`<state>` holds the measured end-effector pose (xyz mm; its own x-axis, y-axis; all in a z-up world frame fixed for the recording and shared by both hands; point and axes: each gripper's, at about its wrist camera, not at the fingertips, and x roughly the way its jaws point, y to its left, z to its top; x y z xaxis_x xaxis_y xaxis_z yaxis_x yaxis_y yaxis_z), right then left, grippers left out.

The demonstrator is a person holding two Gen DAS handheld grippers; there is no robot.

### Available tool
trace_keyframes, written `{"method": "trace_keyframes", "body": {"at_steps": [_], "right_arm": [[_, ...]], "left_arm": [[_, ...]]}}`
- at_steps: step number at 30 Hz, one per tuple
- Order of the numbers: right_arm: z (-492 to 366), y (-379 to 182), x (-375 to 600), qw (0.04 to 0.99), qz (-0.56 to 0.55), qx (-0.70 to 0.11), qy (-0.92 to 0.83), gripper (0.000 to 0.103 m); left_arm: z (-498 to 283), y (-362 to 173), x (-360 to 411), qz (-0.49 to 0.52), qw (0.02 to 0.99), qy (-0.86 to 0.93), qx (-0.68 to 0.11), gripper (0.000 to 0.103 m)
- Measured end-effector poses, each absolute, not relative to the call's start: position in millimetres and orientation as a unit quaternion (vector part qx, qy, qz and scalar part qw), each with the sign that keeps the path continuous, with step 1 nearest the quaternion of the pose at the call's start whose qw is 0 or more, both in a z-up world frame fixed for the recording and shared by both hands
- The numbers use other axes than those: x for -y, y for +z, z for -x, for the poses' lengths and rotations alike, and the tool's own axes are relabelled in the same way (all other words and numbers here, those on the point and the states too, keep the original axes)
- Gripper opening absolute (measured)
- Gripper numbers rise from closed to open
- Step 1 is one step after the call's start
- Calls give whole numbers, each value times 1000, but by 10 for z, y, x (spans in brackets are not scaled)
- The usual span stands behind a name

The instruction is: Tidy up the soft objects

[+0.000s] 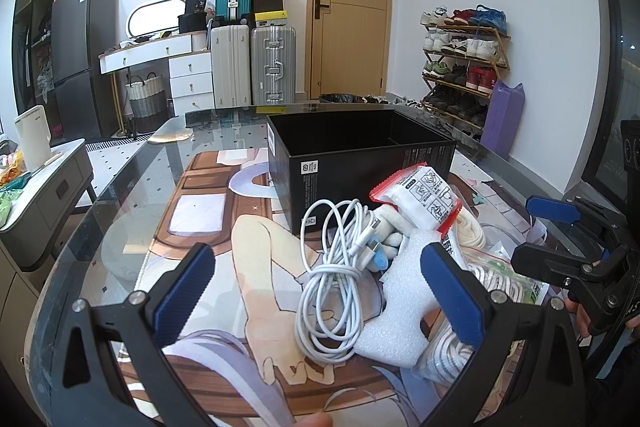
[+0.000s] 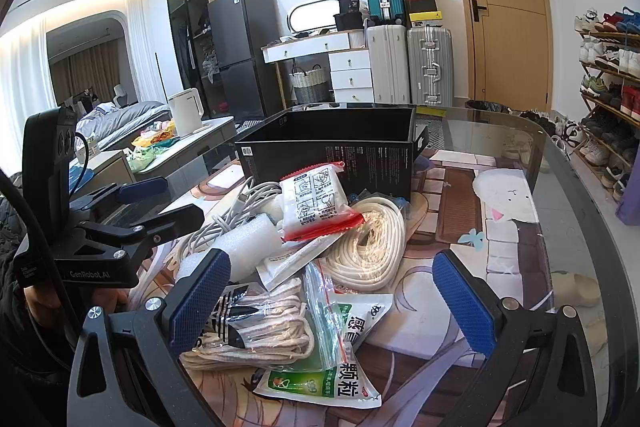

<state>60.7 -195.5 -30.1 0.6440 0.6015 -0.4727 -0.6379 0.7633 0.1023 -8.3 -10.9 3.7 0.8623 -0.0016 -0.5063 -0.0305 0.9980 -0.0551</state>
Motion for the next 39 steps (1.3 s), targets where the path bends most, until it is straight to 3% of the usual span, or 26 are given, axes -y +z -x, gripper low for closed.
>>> {"method": "trace_keyframes", "body": {"at_steps": [39], "right_arm": [[-610,-295,1938,906,43,-248,341,103]], "left_arm": [[78,34,148,31,961,-15,-274,103]]}}
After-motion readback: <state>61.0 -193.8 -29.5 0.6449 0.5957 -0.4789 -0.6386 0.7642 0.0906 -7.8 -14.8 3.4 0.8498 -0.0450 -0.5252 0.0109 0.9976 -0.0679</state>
